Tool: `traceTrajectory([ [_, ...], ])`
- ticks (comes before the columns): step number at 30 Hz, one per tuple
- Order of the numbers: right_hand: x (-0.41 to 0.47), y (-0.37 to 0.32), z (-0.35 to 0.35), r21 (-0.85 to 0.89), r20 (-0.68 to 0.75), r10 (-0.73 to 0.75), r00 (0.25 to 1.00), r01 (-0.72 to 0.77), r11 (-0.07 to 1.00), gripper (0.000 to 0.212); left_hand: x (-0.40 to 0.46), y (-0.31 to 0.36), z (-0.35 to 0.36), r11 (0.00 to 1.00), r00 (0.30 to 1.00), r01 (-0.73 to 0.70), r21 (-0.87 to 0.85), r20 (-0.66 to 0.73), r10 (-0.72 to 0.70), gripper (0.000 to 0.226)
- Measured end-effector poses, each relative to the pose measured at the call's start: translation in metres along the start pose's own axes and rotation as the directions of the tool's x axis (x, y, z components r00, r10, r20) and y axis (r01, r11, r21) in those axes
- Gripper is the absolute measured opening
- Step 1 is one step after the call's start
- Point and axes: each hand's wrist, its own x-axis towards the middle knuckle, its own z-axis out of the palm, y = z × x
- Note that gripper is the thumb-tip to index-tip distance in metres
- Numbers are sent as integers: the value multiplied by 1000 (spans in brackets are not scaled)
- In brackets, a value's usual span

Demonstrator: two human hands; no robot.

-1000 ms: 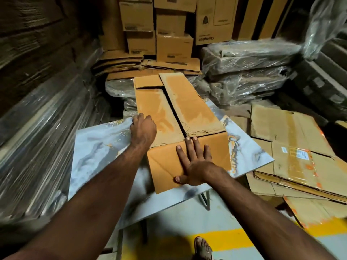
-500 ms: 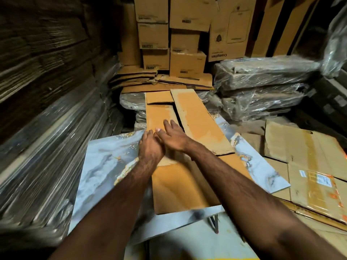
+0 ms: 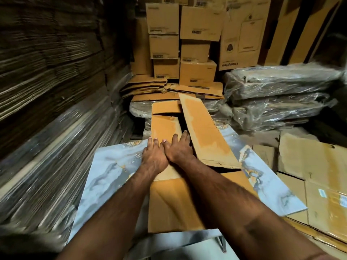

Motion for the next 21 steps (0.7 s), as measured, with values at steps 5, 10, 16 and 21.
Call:
traceTrajectory([
  [5, 21, 25, -31, -347, -118, 12, 993, -53, 936, 85, 22, 13, -22, 993, 993, 110, -53, 56, -107, 47],
  [10, 37, 92, -66, -391, -148, -36, 988, -25, 920, 82, 40, 25, -20, 966, 929, 255, -38, 287, -234, 66],
  [16, 50, 158, -67, -284, 73, 119, 990, -93, 954, 110, 54, 32, -29, 961, 871, 275, 41, 411, -267, 76],
  [21, 61, 178, -55, -175, 115, -2, 993, 22, 984, 98, 61, 44, -24, 934, 849, 355, 41, 405, -340, 78],
])
